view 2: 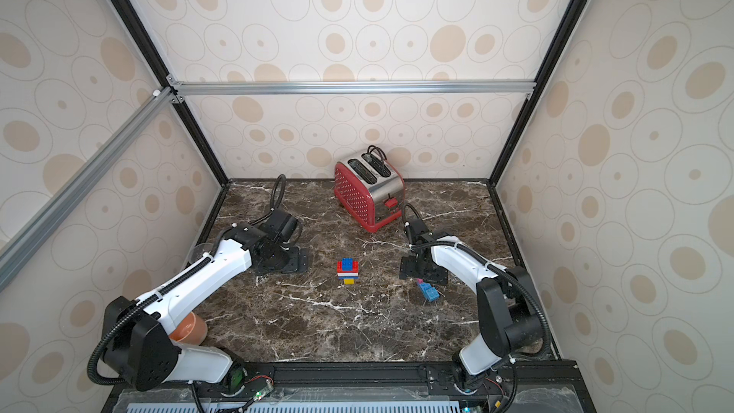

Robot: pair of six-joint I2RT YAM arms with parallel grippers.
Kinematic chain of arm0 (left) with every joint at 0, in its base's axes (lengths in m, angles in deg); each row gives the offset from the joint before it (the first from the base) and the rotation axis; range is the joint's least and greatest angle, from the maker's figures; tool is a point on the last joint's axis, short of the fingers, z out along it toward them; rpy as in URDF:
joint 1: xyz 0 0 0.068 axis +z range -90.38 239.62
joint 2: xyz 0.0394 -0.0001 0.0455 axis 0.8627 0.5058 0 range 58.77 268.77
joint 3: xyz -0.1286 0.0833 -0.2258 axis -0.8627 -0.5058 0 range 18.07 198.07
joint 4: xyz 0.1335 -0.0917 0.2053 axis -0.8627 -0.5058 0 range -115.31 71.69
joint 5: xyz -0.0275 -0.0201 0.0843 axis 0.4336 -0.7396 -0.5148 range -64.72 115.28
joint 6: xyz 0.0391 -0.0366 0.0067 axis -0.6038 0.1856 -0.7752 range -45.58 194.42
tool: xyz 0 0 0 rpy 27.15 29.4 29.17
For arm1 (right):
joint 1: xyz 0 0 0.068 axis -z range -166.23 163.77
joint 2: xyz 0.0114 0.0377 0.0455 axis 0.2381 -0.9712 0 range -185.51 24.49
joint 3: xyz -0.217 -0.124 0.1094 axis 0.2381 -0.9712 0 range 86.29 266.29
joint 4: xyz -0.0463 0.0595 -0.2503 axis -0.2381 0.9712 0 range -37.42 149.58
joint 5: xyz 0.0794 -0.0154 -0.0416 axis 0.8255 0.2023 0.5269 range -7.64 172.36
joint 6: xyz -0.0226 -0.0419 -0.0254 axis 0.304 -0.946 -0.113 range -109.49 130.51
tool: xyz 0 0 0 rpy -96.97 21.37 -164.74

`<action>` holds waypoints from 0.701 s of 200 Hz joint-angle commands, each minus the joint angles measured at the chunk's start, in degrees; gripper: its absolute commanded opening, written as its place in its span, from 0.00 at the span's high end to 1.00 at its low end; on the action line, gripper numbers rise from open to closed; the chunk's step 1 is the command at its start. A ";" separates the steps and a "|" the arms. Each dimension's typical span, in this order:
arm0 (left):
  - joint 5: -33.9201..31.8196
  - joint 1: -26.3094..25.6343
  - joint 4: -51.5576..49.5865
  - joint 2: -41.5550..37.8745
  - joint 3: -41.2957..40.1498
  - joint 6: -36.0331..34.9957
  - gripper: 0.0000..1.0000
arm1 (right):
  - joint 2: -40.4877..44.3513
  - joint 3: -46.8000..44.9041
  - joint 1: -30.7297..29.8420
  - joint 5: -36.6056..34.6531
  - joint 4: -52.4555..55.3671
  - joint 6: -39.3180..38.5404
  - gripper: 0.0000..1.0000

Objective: Assemble a carrot with lego
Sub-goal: Pick up the lego brick from the center of the board.

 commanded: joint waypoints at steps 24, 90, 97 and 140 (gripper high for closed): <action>-0.55 0.49 -0.21 -0.24 0.32 1.08 0.01 | -2.66 -3.01 1.26 3.91 -4.32 -1.46 0.01; -0.65 0.57 -0.29 -0.42 0.21 1.60 0.01 | -2.95 -3.88 0.56 8.19 -6.81 0.41 0.16; -0.59 0.51 -0.22 -0.42 0.21 1.73 0.01 | -3.12 -3.44 0.48 6.88 -6.02 0.38 0.19; -0.37 0.54 -0.12 -0.55 -0.05 2.02 0.01 | -3.91 -2.91 0.32 0.57 -4.31 1.05 0.35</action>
